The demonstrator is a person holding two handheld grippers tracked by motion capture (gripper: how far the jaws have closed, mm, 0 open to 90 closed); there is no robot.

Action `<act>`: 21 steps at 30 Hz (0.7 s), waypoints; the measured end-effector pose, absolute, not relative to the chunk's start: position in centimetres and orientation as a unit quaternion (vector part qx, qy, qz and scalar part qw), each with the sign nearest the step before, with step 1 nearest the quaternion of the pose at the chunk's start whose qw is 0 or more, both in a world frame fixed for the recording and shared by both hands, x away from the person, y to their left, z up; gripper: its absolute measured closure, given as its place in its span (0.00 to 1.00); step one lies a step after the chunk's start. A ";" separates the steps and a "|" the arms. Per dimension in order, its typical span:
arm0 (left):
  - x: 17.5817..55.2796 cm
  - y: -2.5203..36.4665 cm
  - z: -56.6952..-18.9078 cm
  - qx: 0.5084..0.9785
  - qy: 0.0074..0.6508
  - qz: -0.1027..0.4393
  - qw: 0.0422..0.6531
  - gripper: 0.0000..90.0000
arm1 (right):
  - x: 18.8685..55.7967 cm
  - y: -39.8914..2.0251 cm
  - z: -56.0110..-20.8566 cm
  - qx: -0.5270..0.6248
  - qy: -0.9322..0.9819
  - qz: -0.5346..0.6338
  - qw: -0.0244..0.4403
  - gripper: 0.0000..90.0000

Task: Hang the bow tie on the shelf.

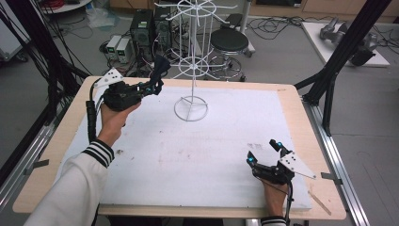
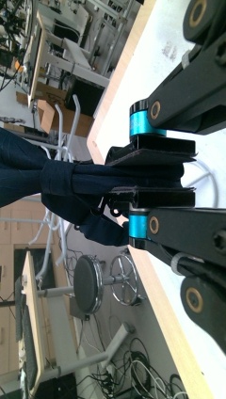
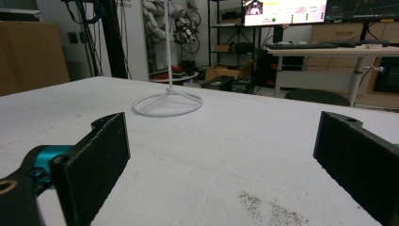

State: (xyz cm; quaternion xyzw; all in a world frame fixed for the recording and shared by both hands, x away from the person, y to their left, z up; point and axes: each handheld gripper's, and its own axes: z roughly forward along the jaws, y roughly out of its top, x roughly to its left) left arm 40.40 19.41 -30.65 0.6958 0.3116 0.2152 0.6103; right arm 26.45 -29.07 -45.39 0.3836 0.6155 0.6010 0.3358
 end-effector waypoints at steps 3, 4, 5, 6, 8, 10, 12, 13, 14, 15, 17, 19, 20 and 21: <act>40.4 18.7 -30.2 0.697 0.307 0.215 0.611 0.88 | 26.4 -29.1 -45.4 0.383 0.616 0.601 0.336 0.03; 40.4 18.5 -30.0 0.698 0.305 0.216 0.611 0.88 | 26.4 -29.1 -45.4 0.383 0.616 0.601 0.336 0.03; 40.5 18.3 -29.9 0.698 0.304 0.217 0.611 0.88 | 26.4 -29.1 -45.4 0.383 0.615 0.602 0.336 0.03; 40.5 18.1 -29.8 0.699 0.304 0.217 0.610 0.88 | 26.4 -29.1 -45.4 0.383 0.615 0.602 0.336 0.04; 40.7 17.8 -29.7 0.701 0.303 0.219 0.608 0.88 | 26.4 -29.1 -45.4 0.385 0.615 0.602 0.335 0.03; 40.8 17.5 -29.6 0.701 0.304 0.218 0.607 0.88 | 26.4 -29.1 -45.4 0.383 0.615 0.602 0.335 0.03; 40.9 17.2 -29.6 0.701 0.304 0.219 0.606 0.88 | 26.4 -29.1 -45.4 0.386 0.615 0.602 0.334 0.03; 40.9 17.1 -29.6 0.701 0.305 0.219 0.606 0.88 | 26.4 -29.1 -45.4 0.386 0.614 0.602 0.334 0.03; 41.0 17.0 -29.6 0.701 0.306 0.218 0.606 0.88 | 26.4 -29.1 -45.4 0.385 0.614 0.602 0.335 0.03; 41.0 17.0 -29.6 0.701 0.306 0.218 0.606 0.88 | 26.4 -29.1 -45.4 0.385 0.614 0.602 0.335 0.03; 41.1 16.6 -29.6 0.702 0.305 0.219 0.605 0.88 | 26.5 -29.1 -45.4 0.384 0.614 0.602 0.336 0.03; 41.2 16.4 -29.6 0.704 0.304 0.219 0.603 0.88 | 26.4 -29.1 -45.4 0.386 0.614 0.602 0.334 0.04; 41.2 16.3 -29.6 0.704 0.304 0.219 0.603 0.88 | 26.5 -29.1 -45.4 0.384 0.614 0.602 0.336 0.03; 41.2 16.1 -29.7 0.704 0.304 0.218 0.603 0.88 | 26.4 -29.1 -45.4 0.385 0.614 0.602 0.334 0.03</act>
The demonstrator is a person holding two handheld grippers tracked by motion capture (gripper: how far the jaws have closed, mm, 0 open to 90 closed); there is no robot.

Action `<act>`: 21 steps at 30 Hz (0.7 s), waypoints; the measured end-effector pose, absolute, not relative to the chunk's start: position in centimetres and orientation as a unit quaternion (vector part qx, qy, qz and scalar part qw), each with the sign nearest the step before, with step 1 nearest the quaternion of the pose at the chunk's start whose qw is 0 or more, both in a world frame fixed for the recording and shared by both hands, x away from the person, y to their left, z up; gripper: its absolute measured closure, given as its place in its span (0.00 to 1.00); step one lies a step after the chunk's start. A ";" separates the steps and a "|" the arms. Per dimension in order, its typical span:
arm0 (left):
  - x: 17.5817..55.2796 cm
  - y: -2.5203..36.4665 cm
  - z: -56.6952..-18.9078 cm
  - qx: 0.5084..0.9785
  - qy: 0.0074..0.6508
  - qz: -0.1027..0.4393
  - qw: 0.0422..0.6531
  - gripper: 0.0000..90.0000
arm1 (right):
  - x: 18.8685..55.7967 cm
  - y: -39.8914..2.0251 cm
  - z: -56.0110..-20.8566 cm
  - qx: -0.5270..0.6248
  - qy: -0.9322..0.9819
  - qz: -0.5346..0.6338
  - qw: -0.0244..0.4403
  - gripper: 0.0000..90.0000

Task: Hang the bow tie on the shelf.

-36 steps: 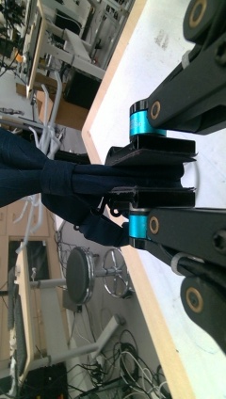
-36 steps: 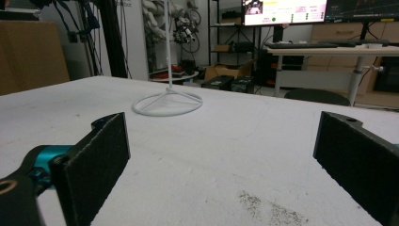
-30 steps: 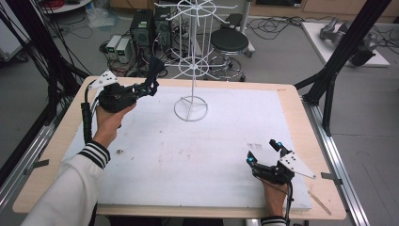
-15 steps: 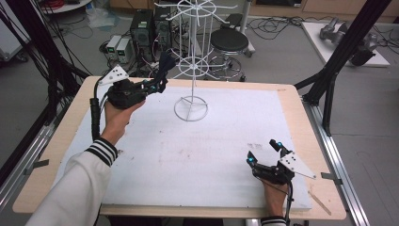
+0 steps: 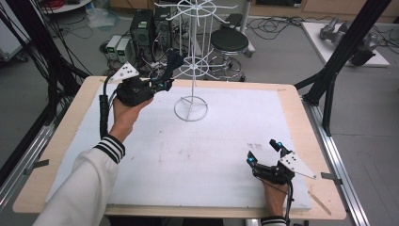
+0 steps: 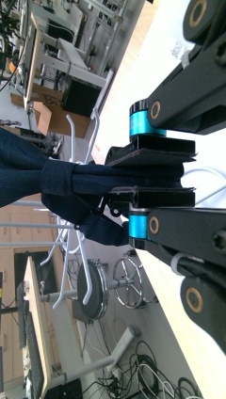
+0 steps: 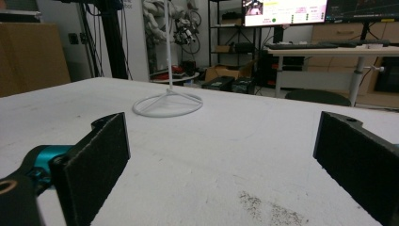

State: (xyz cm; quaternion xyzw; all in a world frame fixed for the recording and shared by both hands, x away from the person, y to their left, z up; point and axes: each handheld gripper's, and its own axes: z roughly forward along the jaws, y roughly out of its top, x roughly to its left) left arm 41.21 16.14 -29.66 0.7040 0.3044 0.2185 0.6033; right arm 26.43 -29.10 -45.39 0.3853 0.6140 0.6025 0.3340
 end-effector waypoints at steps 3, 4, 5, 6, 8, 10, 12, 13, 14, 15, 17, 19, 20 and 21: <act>41.3 15.8 -29.8 0.706 0.305 0.218 0.601 0.88 | 26.5 -29.1 -45.4 0.384 0.614 0.603 0.335 0.03; 41.3 15.8 -29.8 0.706 0.305 0.218 0.600 0.88 | 26.5 -29.1 -45.4 0.384 0.614 0.603 0.335 0.03; 41.3 15.7 -29.8 0.707 0.305 0.218 0.600 0.88 | 26.5 -29.1 -45.4 0.385 0.614 0.603 0.335 0.03; 41.4 15.5 -29.9 0.709 0.304 0.218 0.599 0.88 | 26.5 -29.1 -45.4 0.385 0.614 0.603 0.335 0.03; 41.4 15.3 -30.0 0.711 0.303 0.219 0.595 0.88 | 26.5 -29.1 -45.4 0.384 0.614 0.602 0.335 0.03; 41.4 15.1 -30.1 0.714 0.302 0.218 0.593 0.88 | 26.5 -29.1 -45.4 0.385 0.614 0.603 0.335 0.03; 41.4 14.8 -30.2 0.715 0.302 0.218 0.592 0.88 | 26.5 -29.1 -45.4 0.385 0.614 0.603 0.335 0.03; 41.4 14.7 -30.3 0.718 0.302 0.218 0.589 0.88 | 26.5 -29.1 -45.4 0.385 0.614 0.602 0.335 0.03; 41.4 14.6 -30.4 0.719 0.302 0.220 0.586 0.87 | 26.5 -29.1 -45.4 0.385 0.614 0.602 0.335 0.03; 41.5 14.4 -30.5 0.720 0.302 0.219 0.585 0.87 | 26.5 -29.1 -45.4 0.385 0.614 0.603 0.335 0.03; 41.5 14.2 -30.8 0.723 0.302 0.218 0.582 0.87 | 26.5 -29.1 -45.4 0.385 0.614 0.603 0.335 0.03; 41.5 13.9 -31.0 0.724 0.302 0.216 0.582 0.88 | 26.5 -29.1 -45.4 0.385 0.614 0.602 0.336 0.03; 41.5 13.8 -31.1 0.726 0.301 0.217 0.579 0.88 | 26.5 -29.1 -45.4 0.385 0.614 0.602 0.336 0.03; 41.5 13.6 -31.2 0.730 0.301 0.219 0.574 0.88 | 26.5 -29.1 -45.4 0.385 0.614 0.602 0.335 0.03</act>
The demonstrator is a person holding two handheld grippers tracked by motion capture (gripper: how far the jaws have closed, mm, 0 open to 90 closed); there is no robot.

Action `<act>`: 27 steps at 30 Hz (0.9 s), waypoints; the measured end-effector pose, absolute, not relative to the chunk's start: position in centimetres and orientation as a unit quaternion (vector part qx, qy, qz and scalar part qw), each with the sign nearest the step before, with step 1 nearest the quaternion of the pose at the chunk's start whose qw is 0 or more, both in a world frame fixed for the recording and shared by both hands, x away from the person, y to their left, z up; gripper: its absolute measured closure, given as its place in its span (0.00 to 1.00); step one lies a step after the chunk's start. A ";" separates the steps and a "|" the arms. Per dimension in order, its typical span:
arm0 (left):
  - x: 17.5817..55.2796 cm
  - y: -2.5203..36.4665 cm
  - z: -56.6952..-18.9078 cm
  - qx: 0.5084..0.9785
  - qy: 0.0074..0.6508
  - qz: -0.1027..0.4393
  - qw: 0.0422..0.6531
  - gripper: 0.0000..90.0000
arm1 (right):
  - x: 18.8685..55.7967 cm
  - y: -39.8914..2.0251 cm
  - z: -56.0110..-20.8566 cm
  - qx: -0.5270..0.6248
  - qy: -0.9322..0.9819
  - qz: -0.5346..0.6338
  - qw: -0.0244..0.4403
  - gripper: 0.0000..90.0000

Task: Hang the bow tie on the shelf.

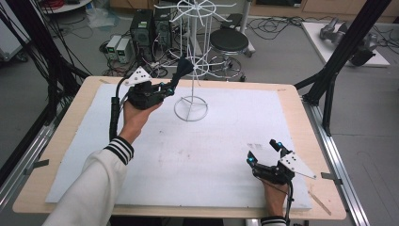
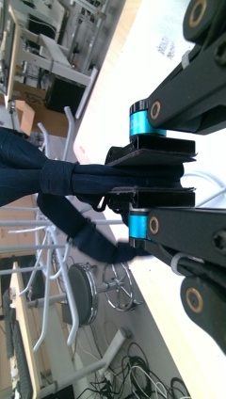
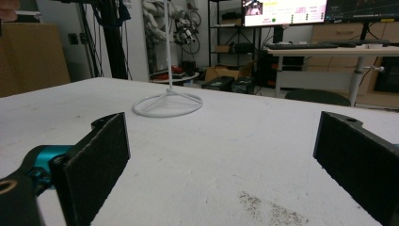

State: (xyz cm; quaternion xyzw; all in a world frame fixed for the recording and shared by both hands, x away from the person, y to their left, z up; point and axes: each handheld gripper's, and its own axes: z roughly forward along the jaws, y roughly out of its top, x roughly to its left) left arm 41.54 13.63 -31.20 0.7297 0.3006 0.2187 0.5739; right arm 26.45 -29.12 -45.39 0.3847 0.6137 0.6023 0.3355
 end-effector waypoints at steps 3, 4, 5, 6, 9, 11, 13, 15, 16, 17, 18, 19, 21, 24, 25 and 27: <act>41.6 13.3 -31.6 0.733 0.303 0.216 0.569 0.88 | 26.5 -29.1 -45.4 0.385 0.614 0.602 0.336 0.03; 41.6 13.2 -31.7 0.734 0.304 0.215 0.568 0.88 | 26.5 -29.1 -45.4 0.385 0.614 0.602 0.336 0.03; 41.7 13.2 -31.8 0.736 0.303 0.215 0.566 0.88 | 26.5 -29.1 -45.4 0.385 0.614 0.602 0.335 0.03; 41.7 13.1 -31.8 0.737 0.303 0.216 0.564 0.88 | 26.5 -29.1 -45.4 0.385 0.614 0.603 0.335 0.03; 41.9 12.9 -32.1 0.741 0.305 0.215 0.558 0.87 | 26.5 -29.1 -45.4 0.385 0.614 0.603 0.335 0.03; 42.0 12.9 -32.3 0.741 0.308 0.214 0.557 0.87 | 26.5 -29.1 -45.4 0.384 0.614 0.603 0.336 0.03; 42.0 13.0 -32.4 0.741 0.309 0.213 0.557 0.87 | 26.5 -29.1 -45.4 0.384 0.614 0.603 0.336 0.03; 42.1 13.0 -32.6 0.743 0.312 0.210 0.554 0.87 | 26.5 -29.1 -45.4 0.385 0.614 0.603 0.335 0.03; 42.2 13.1 -32.8 0.743 0.314 0.208 0.553 0.87 | 26.5 -29.1 -45.4 0.385 0.613 0.603 0.335 0.03; 42.2 13.2 -32.9 0.742 0.315 0.207 0.554 0.87 | 26.4 -29.1 -45.4 0.385 0.613 0.603 0.335 0.03; 42.2 13.2 -33.0 0.742 0.316 0.206 0.554 0.87 | 26.5 -29.1 -45.4 0.384 0.614 0.603 0.335 0.03; 42.3 13.3 -33.2 0.743 0.316 0.206 0.553 0.87 | 26.5 -29.1 -45.4 0.385 0.614 0.603 0.335 0.03; 42.3 13.6 -33.4 0.740 0.319 0.202 0.557 0.87 | 26.5 -29.1 -45.4 0.384 0.614 0.602 0.336 0.03; 42.4 13.9 -33.6 0.737 0.321 0.196 0.562 0.87 | 26.5 -29.1 -45.4 0.384 0.614 0.603 0.336 0.03; 42.4 14.0 -33.7 0.736 0.321 0.195 0.564 0.87 | 26.4 -29.1 -45.4 0.385 0.614 0.603 0.335 0.03; 42.4 14.2 -33.8 0.735 0.320 0.190 0.567 0.86 | 26.4 -29.1 -45.4 0.382 0.615 0.602 0.337 0.04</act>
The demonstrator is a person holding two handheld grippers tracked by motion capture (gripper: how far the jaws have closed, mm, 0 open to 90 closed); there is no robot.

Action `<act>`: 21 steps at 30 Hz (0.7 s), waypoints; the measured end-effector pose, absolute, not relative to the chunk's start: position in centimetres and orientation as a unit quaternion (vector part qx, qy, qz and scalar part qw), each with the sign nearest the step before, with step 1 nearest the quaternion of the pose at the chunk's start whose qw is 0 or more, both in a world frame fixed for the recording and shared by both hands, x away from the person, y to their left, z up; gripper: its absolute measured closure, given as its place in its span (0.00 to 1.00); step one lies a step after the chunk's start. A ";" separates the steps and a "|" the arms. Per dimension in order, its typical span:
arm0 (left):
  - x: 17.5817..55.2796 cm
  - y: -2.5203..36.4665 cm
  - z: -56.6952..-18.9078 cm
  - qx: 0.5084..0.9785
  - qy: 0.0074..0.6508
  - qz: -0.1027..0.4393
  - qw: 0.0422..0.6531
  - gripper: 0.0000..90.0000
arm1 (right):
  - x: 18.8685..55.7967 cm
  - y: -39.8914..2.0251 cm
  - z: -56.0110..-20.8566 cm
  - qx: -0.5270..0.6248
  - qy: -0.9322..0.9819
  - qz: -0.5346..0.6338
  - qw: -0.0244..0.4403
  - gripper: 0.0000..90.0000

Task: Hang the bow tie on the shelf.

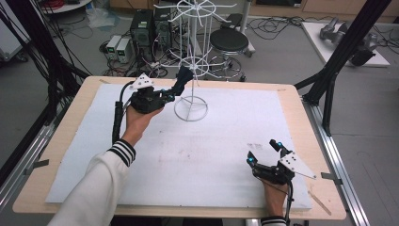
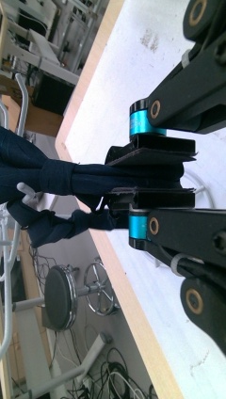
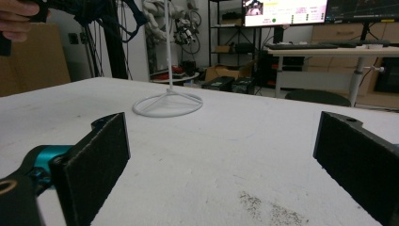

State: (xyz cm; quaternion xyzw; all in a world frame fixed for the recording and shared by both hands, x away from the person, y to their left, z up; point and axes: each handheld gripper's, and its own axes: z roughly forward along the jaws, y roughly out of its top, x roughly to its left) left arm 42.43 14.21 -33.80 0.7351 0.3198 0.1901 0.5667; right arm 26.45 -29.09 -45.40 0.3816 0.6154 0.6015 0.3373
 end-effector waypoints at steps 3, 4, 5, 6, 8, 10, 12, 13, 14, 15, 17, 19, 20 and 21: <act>42.5 14.6 -33.9 0.733 0.321 0.181 0.571 0.80 | 26.5 -29.1 -45.4 0.382 0.616 0.601 0.337 0.03; 42.6 14.7 -33.9 0.732 0.323 0.180 0.572 0.73 | 26.4 -29.1 -45.4 0.385 0.614 0.602 0.334 0.03; 42.7 14.8 -34.0 0.732 0.324 0.175 0.573 0.64 | 26.5 -29.1 -45.4 0.384 0.614 0.603 0.336 0.03; 42.8 14.9 -34.1 0.734 0.322 0.173 0.572 0.55 | 26.5 -29.1 -45.4 0.384 0.614 0.603 0.335 0.03; 43.0 15.1 -34.3 0.731 0.321 0.176 0.576 0.35 | 26.4 -29.1 -45.4 0.383 0.615 0.601 0.337 0.03; 43.4 15.6 -34.6 0.725 0.323 0.164 0.586 0.19 | 26.4 -29.1 -45.4 0.382 0.615 0.602 0.338 0.03; 43.6 16.0 -34.8 0.716 0.326 0.160 0.596 0.18 | 26.4 -29.1 -45.4 0.382 0.615 0.602 0.337 0.03; 43.6 16.3 -34.9 0.712 0.327 0.161 0.601 0.16 | 26.4 -29.1 -45.4 0.381 0.615 0.602 0.338 0.03; 43.5 16.7 -35.1 0.710 0.326 0.161 0.602 0.16 | 26.4 -29.0 -45.4 0.381 0.616 0.603 0.336 0.03; 43.4 17.0 -35.3 0.708 0.327 0.160 0.605 0.16 | 26.4 -29.0 -45.4 0.380 0.616 0.602 0.337 0.03; 42.8 17.7 -35.6 0.706 0.327 0.159 0.608 0.16 | 26.4 -29.0 -45.4 0.380 0.616 0.602 0.337 0.03; 41.9 18.7 -36.2 0.701 0.324 0.165 0.614 0.16 | 26.4 -29.0 -45.4 0.380 0.616 0.602 0.337 0.03; 41.3 19.2 -36.6 0.699 0.322 0.171 0.615 0.16 | 26.4 -29.0 -45.4 0.379 0.616 0.602 0.338 0.03; 40.6 19.8 -37.0 0.698 0.323 0.172 0.616 0.16 | 26.4 -29.0 -45.4 0.379 0.616 0.602 0.338 0.03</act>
